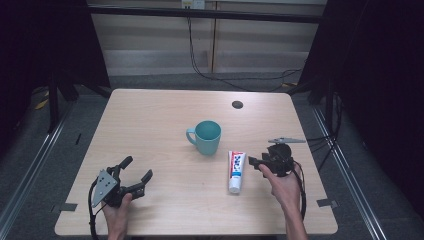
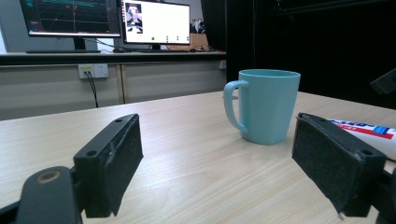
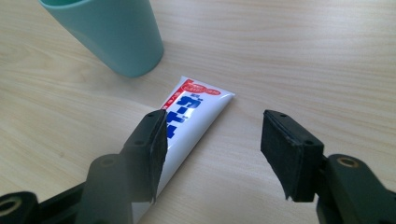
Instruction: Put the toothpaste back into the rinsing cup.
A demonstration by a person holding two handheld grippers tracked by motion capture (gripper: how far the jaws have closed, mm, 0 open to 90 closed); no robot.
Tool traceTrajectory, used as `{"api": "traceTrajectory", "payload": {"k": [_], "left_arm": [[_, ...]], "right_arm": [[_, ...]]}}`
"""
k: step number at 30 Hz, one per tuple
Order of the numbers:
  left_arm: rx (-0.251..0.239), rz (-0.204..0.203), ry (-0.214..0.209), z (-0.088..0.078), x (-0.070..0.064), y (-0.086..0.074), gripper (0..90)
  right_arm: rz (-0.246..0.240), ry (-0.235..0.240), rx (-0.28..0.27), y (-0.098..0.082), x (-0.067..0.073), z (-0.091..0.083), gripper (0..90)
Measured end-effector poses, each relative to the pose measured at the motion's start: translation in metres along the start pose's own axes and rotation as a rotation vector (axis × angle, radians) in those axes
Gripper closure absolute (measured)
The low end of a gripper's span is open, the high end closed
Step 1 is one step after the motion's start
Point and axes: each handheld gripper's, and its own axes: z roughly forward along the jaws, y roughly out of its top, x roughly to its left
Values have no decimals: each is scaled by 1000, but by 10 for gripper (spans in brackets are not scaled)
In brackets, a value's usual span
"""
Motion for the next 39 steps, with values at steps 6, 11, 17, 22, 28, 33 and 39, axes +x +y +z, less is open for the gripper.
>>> {"api": "traceTrajectory", "payload": {"k": [6,11,17,22,28,33,39], "left_arm": [[-1,0,0,0,0,0,160],[-1,-1,0,0,0,0,160],[0,0,0,0,0,0,161],[0,0,0,0,0,0,161],[-1,-1,0,0,0,0,162],[0,0,0,0,0,0,162],[0,0,-1,0,0,0,162]], "right_arm": [[33,31,63,11,2,10,433],[38,76,164,19,7,22,412],[37,93,234,23,9,34,417],[37,96,253,26,10,39,391],[48,67,334,30,14,51,364],[64,55,367,30,16,60,378],[88,67,385,28,15,69,384]]}}
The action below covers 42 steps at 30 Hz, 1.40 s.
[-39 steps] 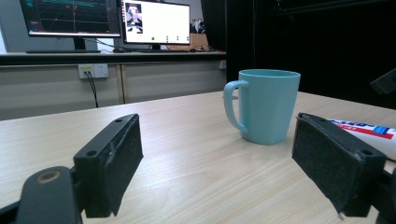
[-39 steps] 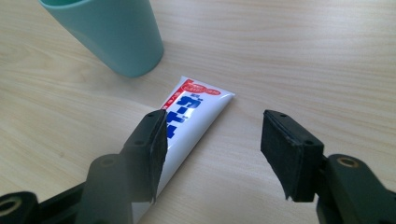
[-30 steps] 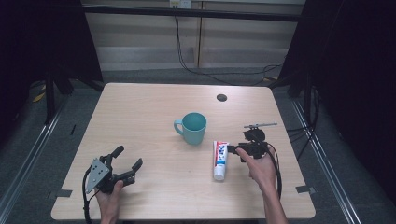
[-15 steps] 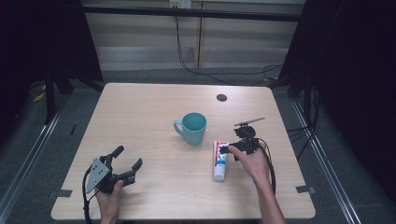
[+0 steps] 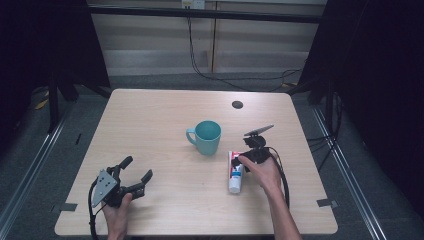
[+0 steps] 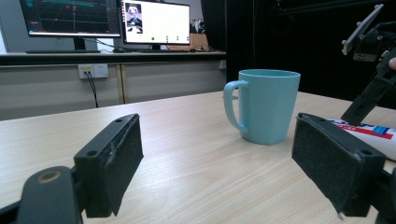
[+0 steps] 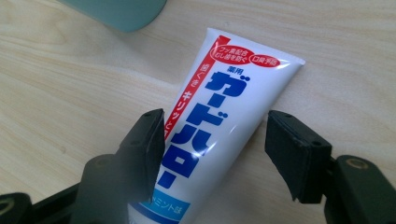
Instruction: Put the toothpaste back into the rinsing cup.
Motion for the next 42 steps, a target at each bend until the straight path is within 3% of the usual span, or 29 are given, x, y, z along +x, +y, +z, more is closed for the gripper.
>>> {"api": "traceTrajectory", "payload": {"k": [12,23,25,36,37,42], "left_arm": [[-1,-1,0,0,0,0,163],[0,0,-1,0,0,0,164],[0,0,-1,0,0,0,164],[0,0,0,0,0,0,164],[-1,0,-1,0,0,0,164],[-1,0,0,0,0,0,164]], "right_arm": [[20,-40,49,12,5,7,363],[25,-77,86,18,9,15,289],[27,-78,114,19,9,19,274],[-1,-102,140,20,17,24,359],[5,-93,142,20,16,23,423],[22,-71,144,20,14,21,524]]}}
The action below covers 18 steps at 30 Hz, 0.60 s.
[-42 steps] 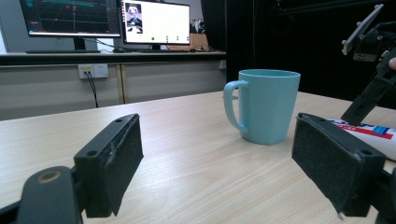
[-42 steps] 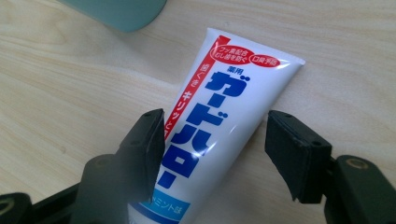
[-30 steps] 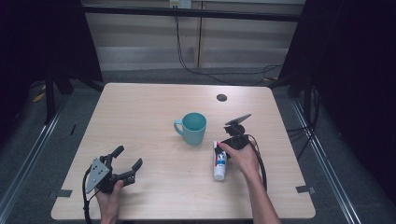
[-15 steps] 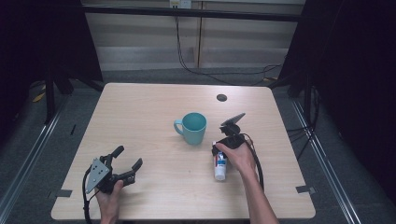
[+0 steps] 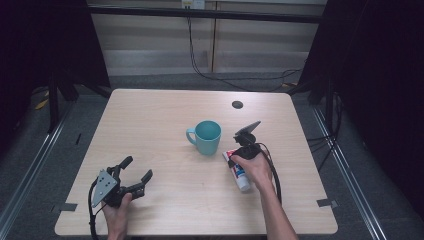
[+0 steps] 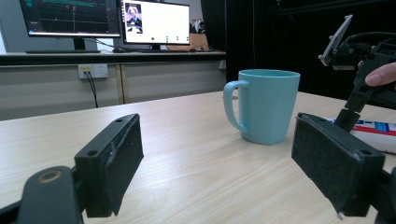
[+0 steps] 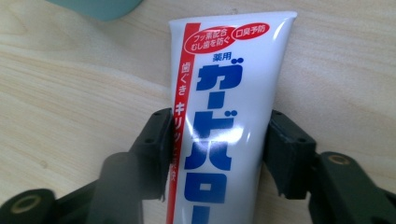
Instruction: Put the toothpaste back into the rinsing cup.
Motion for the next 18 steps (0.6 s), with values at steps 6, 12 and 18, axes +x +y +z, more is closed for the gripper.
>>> {"api": "traceTrajectory", "payload": {"k": [6,12,18], "left_arm": [[0,-1,0,0,0,0,164],[0,-1,0,0,0,0,164],[0,-1,0,0,0,0,164]], "right_arm": [[10,23,-2,-1,-3,-4,631],[-11,6,6,0,1,-6,667],[-29,-10,8,0,4,-8,682]]}}
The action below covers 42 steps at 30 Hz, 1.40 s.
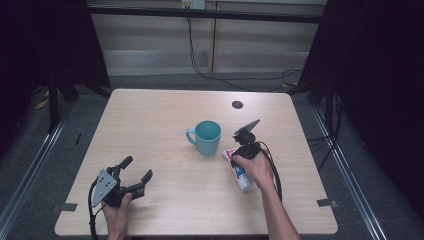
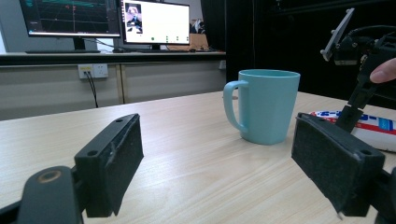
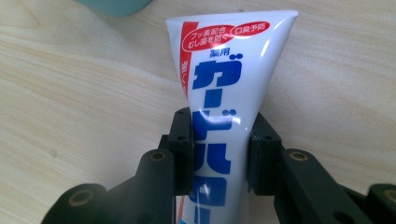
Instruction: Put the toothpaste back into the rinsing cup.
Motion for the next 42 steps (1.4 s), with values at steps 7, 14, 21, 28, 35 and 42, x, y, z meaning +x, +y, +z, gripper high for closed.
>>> {"api": "traceTrajectory", "payload": {"k": [7,14,21,28,35,42], "left_arm": [[0,0,0,0,0,0,164],[0,0,0,0,0,0,164],[0,0,0,0,0,0,164],[-1,-2,0,0,0,0,164],[-1,-2,0,0,0,0,164],[0,-1,0,0,0,0,164]], "right_arm": [[-21,4,2,-2,0,-3,690],[-29,2,6,-4,-3,-9,695],[-50,-1,8,-5,-4,-15,696],[-51,17,-32,-7,-5,-23,697],[-57,41,-81,-11,-8,-33,698],[-74,49,-125,-14,-9,-44,699]]}}
